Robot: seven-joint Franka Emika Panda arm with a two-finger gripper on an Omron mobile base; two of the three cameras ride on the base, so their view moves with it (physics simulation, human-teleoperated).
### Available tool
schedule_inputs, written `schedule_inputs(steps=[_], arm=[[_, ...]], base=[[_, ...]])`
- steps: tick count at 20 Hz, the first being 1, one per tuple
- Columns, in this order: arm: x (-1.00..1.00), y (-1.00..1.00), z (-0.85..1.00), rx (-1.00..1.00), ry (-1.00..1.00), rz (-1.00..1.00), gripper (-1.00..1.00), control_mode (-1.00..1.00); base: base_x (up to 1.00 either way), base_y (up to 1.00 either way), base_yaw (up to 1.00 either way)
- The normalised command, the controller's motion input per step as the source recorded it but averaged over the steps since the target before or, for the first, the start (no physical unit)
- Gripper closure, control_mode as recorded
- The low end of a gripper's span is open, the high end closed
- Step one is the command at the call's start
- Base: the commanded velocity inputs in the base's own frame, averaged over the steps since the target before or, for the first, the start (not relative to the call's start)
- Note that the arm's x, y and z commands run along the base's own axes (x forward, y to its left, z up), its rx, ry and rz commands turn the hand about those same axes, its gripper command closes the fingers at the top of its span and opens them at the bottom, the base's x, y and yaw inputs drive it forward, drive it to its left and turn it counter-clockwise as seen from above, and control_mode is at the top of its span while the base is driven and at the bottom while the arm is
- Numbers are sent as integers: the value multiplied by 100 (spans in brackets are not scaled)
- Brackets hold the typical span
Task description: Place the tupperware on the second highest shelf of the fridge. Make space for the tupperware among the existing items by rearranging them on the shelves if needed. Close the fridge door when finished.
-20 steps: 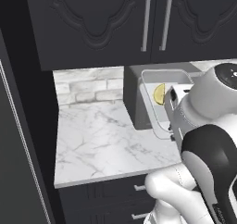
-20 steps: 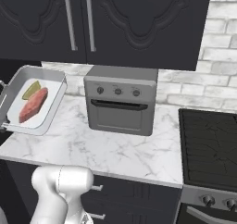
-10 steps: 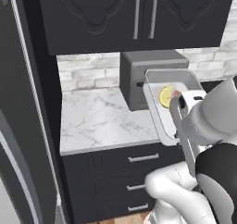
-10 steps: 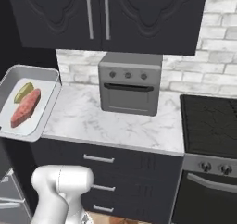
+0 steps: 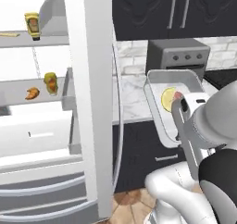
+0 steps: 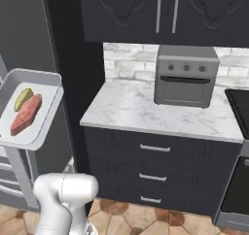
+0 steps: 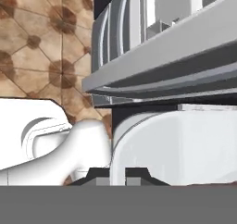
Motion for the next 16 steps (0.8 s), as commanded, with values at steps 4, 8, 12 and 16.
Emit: schedule_inputs(steps=[4, 8, 12, 16], arm=[[0, 0, 0, 0, 0, 0, 100, 100], [0, 0, 0, 0, 0, 0, 100, 100], [0, 0, 0, 0, 0, 0, 100, 100], [0, 0, 0, 0, 0, 0, 100, 100]], base=[[-71, 69, 0], [-85, 42, -5], [-10, 97, -7], [13, 92, -3]])
